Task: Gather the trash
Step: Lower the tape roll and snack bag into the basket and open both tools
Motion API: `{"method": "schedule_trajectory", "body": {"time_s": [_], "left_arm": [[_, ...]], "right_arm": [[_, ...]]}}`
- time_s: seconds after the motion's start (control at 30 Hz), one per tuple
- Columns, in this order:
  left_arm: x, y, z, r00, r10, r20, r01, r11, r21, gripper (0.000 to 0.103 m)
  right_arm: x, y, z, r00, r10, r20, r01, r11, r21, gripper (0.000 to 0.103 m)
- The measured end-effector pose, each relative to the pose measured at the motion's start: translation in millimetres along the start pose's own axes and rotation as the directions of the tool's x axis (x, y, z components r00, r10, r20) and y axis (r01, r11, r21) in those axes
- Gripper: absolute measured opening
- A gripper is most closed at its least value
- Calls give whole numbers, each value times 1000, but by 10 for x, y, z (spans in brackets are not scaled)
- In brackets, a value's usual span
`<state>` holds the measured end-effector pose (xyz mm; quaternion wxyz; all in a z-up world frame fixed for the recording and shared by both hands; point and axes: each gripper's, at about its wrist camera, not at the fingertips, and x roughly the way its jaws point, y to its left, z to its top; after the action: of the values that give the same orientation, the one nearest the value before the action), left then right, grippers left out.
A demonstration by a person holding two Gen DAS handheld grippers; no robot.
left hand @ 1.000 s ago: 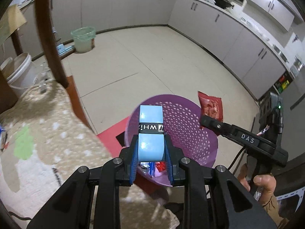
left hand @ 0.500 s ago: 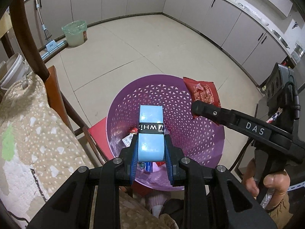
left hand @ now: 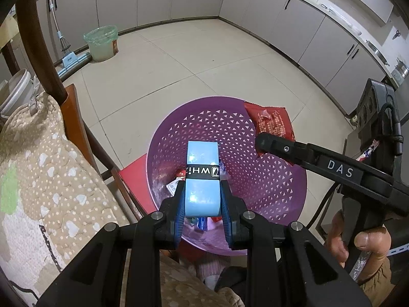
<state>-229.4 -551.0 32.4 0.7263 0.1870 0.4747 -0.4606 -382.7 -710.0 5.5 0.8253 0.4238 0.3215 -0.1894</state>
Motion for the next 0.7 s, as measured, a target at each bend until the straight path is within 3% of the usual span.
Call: {"method": "schedule_trajectory", "body": {"time_s": [0.27, 0.43, 0.7], "left_arm": [[-43, -39, -39, 996, 84, 24, -85, 996, 19, 24], [-103, -101, -60, 976, 208, 59, -211, 976, 50, 24], [-153, -184, -52, 949, 305, 82, -311, 947, 81, 24]], "right_arm": [[19, 36, -11, 1000, -6, -4, 6, 1000, -9, 39], [36, 40, -15, 1000, -9, -6, 9, 1000, -9, 39], [60, 38, -16, 1000, -12, -8, 12, 1000, -12, 39]]}}
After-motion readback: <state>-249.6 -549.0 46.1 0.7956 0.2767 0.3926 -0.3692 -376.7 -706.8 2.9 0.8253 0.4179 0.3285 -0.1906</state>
